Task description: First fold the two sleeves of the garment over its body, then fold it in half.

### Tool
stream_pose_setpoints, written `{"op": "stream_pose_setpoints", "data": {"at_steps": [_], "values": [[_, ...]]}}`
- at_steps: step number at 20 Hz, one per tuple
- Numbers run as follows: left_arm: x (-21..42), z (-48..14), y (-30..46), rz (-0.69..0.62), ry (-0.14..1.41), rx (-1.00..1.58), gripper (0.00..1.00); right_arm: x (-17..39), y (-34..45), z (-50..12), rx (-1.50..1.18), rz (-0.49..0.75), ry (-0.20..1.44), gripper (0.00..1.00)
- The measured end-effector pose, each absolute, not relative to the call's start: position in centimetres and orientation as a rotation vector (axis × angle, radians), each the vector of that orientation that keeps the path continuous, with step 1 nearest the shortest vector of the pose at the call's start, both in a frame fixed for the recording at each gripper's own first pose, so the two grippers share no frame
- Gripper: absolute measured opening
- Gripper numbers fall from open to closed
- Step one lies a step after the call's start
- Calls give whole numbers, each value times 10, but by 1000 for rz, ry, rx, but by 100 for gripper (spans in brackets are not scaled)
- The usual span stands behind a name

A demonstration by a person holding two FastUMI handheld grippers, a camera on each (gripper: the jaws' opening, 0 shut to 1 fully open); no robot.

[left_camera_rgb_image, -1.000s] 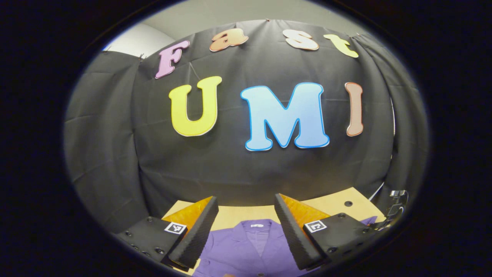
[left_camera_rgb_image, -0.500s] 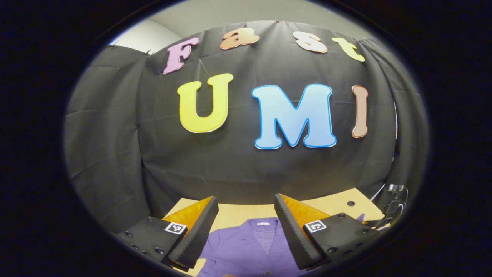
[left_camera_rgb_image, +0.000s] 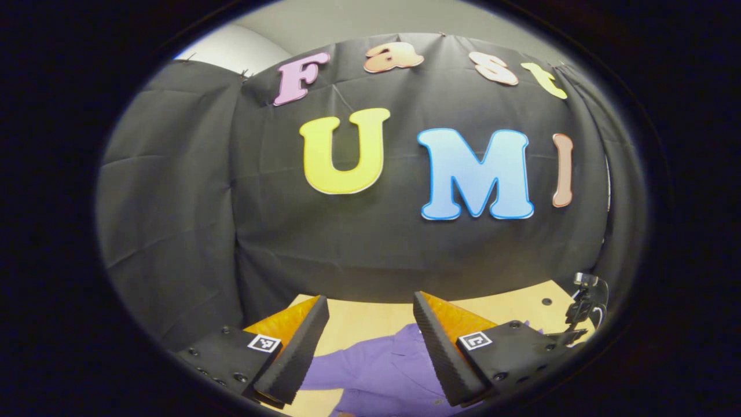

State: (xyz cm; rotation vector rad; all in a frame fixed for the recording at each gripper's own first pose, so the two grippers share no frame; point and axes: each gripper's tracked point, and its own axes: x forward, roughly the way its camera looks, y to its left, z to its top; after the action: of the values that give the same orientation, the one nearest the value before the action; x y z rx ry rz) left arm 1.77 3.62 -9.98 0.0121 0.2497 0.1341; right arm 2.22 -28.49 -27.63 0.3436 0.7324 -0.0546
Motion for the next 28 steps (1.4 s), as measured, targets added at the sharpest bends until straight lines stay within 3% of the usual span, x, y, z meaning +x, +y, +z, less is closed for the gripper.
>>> {"op": "stream_pose_setpoints", "data": {"at_steps": [9, 14, 22, 24, 25, 26, 28], "values": [[-21, -107, 157, 233, 260, 65, 94, 19, -121, -238, 314, 178, 742, 3], [-39, -121, 215, 296, 281, 73, 94, 4, -12, -254, 271, 303, 766, 3], [-46, -160, 261, 346, 324, 33, 95, -28, 45, -265, 170, 413, 819, 2], [-46, -173, 268, 355, 339, 21, 95, -36, 48, -262, 169, 443, 841, 6], [-47, -179, 270, 361, 346, 13, 95, -37, 49, -261, 170, 454, 844, 18], [-48, -186, 274, 364, 353, 1, 95, -36, 49, -264, 164, 454, 844, 17], [-49, -205, 278, 366, 369, -26, 95, -37, 49, -265, 161, 463, 842, 27]]}}
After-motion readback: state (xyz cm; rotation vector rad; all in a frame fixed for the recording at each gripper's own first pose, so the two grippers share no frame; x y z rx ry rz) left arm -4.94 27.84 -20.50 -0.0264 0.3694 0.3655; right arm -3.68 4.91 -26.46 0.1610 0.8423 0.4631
